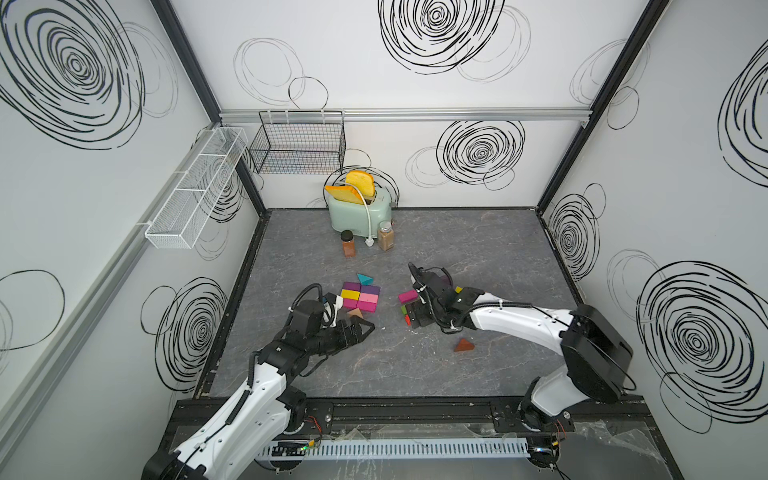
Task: Assemble a piece of candy with building blocks
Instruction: Pick up the building block from the center of the board.
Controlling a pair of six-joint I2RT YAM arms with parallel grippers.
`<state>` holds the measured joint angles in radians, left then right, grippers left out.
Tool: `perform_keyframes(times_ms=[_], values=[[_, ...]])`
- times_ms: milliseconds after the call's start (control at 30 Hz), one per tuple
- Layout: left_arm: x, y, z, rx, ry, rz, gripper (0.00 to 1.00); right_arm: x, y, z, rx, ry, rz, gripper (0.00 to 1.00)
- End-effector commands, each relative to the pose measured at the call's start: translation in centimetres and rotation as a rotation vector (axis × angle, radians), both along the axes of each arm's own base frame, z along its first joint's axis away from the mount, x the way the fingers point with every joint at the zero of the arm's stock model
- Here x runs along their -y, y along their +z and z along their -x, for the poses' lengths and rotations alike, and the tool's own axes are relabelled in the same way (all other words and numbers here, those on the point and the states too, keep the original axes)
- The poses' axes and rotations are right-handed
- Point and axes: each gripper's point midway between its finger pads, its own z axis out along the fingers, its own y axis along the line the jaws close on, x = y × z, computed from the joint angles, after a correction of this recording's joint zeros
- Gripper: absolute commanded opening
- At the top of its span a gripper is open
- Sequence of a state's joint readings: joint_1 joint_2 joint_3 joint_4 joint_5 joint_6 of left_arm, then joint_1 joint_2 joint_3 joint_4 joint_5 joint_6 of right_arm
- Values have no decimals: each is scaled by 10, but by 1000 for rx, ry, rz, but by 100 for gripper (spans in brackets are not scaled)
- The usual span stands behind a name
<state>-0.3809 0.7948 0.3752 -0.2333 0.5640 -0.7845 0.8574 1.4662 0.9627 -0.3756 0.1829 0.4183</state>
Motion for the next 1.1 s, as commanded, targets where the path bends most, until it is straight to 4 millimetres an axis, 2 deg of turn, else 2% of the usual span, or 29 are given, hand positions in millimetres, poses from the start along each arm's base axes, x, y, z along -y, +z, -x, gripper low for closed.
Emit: perform_keyframes(times_ms=[0,33,133,300,467,733,867,1067], values=[[21,25,-4,119,-101,13,98,56,-16,7,-62,-55,134,93],[25,26,-2,132,-120,3,98,69,-20,6,-72,-68,151,95],[37,28,1,143,-168,-15,98,91,-26,-2,-85,-83,170,97],[42,27,1,145,-185,-9,98,103,-43,-17,-125,-61,200,99],[42,21,-1,138,-193,-24,98,94,-58,-24,-161,9,211,99],[44,4,0,97,-203,-22,98,85,-80,-20,-219,80,206,95],[44,4,-3,98,-202,-26,98,83,-85,-21,-228,102,214,90],[42,1,-5,88,-189,-28,98,83,-87,-22,-226,128,226,76]])
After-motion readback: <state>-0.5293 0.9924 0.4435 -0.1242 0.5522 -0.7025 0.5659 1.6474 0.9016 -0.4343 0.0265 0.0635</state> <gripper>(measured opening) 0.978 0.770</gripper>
